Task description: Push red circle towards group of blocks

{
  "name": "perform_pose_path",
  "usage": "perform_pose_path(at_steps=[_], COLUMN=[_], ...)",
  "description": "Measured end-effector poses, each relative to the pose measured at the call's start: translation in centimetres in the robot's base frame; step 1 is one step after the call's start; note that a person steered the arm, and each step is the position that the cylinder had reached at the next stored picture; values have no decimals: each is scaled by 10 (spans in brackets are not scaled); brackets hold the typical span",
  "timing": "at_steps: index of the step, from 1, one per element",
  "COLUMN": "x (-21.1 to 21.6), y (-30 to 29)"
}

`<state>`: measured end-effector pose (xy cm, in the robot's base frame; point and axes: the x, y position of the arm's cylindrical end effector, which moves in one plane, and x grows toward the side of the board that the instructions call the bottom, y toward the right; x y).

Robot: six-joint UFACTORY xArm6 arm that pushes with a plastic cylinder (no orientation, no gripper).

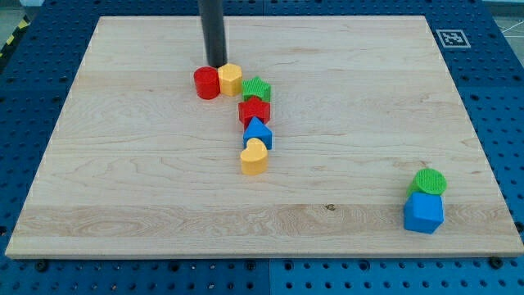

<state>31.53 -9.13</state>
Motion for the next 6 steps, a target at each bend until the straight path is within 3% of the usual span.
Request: perform_pose_path(at_steps=[2, 6], x=[41, 67], y=[-35, 118])
